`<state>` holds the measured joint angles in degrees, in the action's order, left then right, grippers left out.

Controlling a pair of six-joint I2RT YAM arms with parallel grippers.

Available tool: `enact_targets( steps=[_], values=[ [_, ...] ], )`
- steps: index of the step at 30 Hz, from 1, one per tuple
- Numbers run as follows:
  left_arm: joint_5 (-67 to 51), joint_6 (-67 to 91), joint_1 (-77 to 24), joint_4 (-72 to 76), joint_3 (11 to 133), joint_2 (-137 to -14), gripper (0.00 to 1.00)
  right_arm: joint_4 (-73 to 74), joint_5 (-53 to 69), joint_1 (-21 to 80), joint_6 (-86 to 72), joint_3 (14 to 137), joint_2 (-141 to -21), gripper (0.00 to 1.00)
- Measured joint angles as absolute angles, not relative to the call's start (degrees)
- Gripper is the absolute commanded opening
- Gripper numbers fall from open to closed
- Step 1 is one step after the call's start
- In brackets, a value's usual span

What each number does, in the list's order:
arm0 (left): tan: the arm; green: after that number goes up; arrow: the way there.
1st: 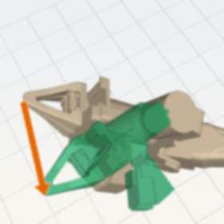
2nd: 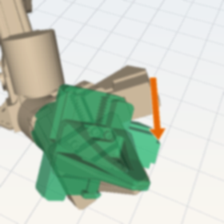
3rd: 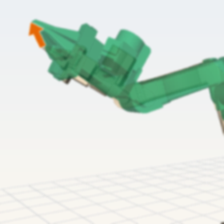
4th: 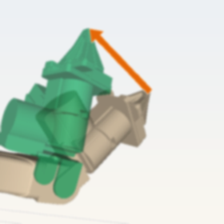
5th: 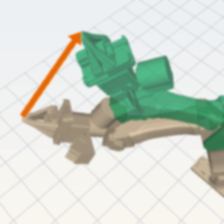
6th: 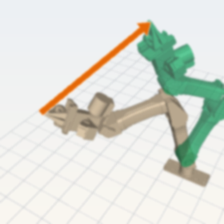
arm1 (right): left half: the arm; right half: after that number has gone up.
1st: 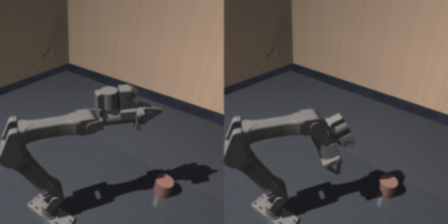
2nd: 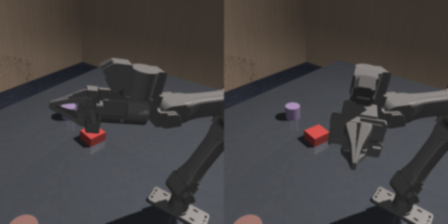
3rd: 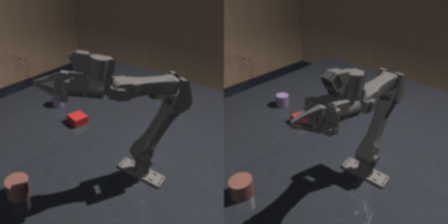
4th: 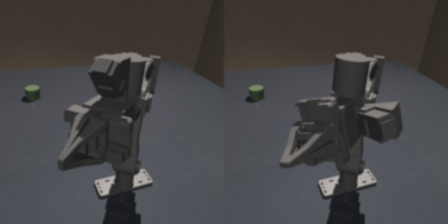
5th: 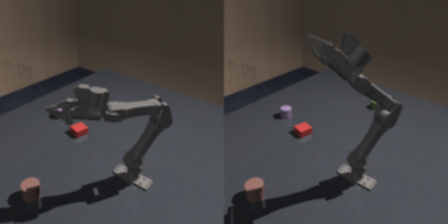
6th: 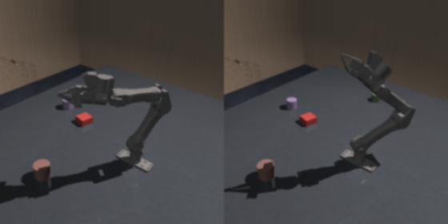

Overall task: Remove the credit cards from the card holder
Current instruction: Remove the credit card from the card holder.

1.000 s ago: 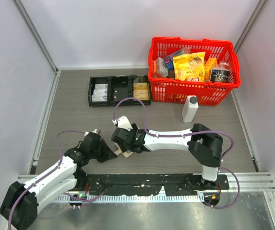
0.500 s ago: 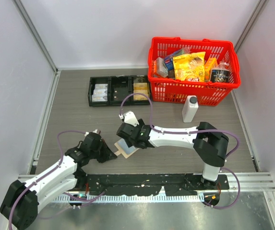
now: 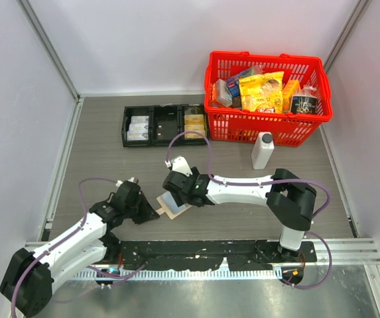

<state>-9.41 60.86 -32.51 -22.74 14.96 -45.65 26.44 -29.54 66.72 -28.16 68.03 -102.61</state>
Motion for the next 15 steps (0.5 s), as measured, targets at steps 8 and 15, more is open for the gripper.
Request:
enact_targets(
  steps=[8, 15],
  values=[
    [0.8, 56.8, -32.4, -29.2, 23.2, -50.0, 0.11, 20.9, -21.6, 62.5, -29.0, 59.4, -96.6, 0.71],
    [5.8, 53.1, -32.1, -32.2, 31.8, -57.1, 0.45, 9.5, -11.2, 55.3, -31.5, 49.4, -87.3, 0.44]
  ],
)
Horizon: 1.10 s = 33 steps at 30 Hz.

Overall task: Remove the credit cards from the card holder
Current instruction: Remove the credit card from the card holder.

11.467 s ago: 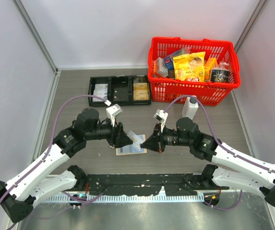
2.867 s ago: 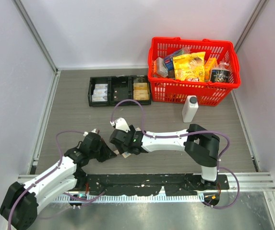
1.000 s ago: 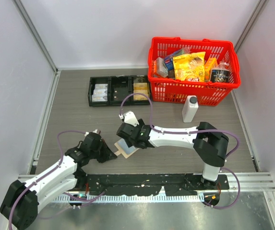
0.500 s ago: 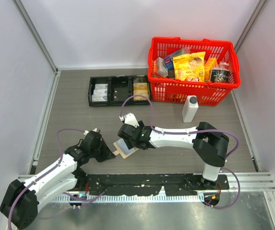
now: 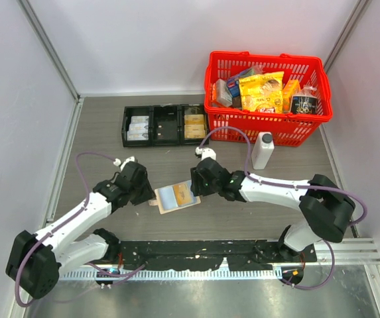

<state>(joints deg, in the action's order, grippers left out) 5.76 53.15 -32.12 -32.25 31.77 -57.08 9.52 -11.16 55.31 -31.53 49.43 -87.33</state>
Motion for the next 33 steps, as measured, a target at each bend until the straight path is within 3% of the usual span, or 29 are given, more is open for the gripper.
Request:
enact_targets(
  steps=[3, 4, 6, 8, 14, 21, 33],
  values=[
    [7.3, 52.4, -32.1, -33.5, 34.9, -56.6, 0.49, 4.9, -7.6, 53.6, -32.8, 46.4, -86.0, 0.30],
    [7.7, 52.2, -32.1, -34.0, 35.7, -55.9, 0.55, 3.3, -6.5, 53.3, -33.3, 45.6, -86.0, 0.27],
    [8.1, 52.1, -32.1, -35.0, 36.8, -54.0, 0.56, 0.0, -4.1, 52.6, -34.1, 43.9, -86.0, 0.17],
    [7.7, 52.3, -32.1, -35.4, 37.3, -51.6, 0.56, -2.2, -1.8, 52.0, -34.8, 42.6, -86.0, 0.13],
    [2.1, 54.7, -32.2, -32.4, 37.3, -50.7, 0.52, -7.6, 1.8, 51.1, -36.0, 42.2, -87.7, 0.09],
    [-5.0, 58.2, -33.1, -22.8, 35.7, -58.1, 0.47, -12.0, 4.5, 49.7, -36.9, 40.8, -90.7, 0.08],
    [-7.0, 61.8, -34.6, -11.7, 32.7, -69.5, 0.41, -16.5, 8.8, 47.4, -40.0, 38.2, -94.1, 0.03]
  ],
)
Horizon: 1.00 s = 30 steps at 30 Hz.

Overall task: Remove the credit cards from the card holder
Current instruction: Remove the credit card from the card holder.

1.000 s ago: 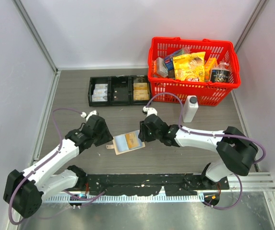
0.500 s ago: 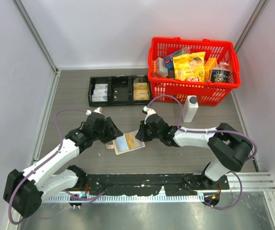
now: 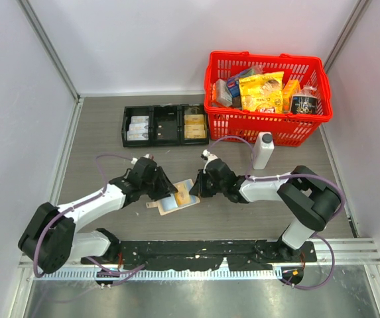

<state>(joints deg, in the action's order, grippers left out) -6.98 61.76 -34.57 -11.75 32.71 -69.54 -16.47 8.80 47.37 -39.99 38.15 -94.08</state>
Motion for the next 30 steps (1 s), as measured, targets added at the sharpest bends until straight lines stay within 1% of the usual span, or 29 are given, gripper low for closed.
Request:
enact_targets(
  steps=[8, 13, 23, 26, 30],
  values=[
    [-7.4, 64.4, -34.8, -5.5, 28.5, -73.7, 0.40, -17.5, 9.4, 46.9, -41.0, 37.5, -94.1, 0.02],
    [-8.1, 65.6, -34.8, -0.6, 28.0, -76.6, 0.36, -17.8, 9.6, 46.7, -41.3, 37.2, -94.1, 0.02],
    [-10.3, 68.0, -34.7, 8.6, 24.4, -78.1, 0.22, -18.2, 10.0, 45.9, -42.2, 36.6, -94.1, 0.02],
    [-10.3, 68.6, -34.7, 9.6, 23.1, -76.7, 0.17, -18.2, 10.0, 45.9, -42.3, 36.6, -94.1, 0.02],
    [-10.6, 69.0, -34.7, 11.1, 21.6, -73.8, 0.15, -18.2, 10.2, 45.7, -42.3, 36.6, -94.2, 0.02]
  ],
)
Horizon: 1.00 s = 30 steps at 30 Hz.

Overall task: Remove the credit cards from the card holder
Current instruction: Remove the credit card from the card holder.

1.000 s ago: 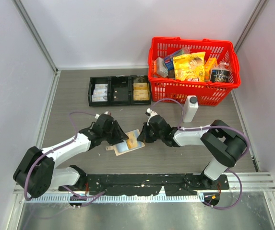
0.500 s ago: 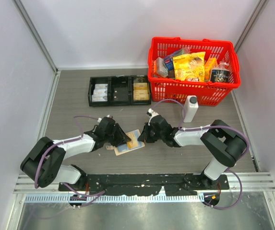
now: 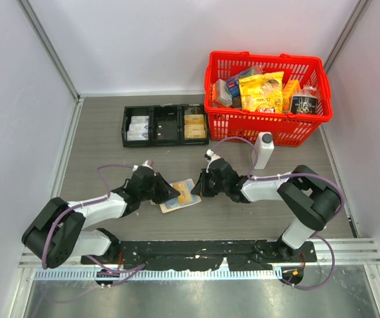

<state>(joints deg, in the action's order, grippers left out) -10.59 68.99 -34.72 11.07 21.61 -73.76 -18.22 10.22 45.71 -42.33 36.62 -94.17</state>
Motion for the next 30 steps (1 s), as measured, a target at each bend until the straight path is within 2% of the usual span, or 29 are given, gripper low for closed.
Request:
enact_targets(
  steps=[7, 14, 20, 30],
  values=[
    [-11.3, 69.1, -34.7, 13.3, 21.2, -72.6, 0.10, -18.2, 10.4, 45.5, -42.5, 36.6, -94.2, 0.02],
    [-11.4, 69.0, -34.7, 14.1, 20.8, -72.6, 0.00, -18.2, 10.5, 45.3, -42.5, 36.6, -94.3, 0.02],
    [-11.0, 68.3, -34.8, 12.3, 20.8, -70.4, 0.00, -18.7, 10.8, 45.2, -42.7, 36.7, -94.7, 0.02],
    [-7.2, 65.7, -34.8, 1.2, 20.8, -60.9, 0.00, -19.3, 11.0, 45.2, -42.9, 37.1, -95.5, 0.02]
  ],
)
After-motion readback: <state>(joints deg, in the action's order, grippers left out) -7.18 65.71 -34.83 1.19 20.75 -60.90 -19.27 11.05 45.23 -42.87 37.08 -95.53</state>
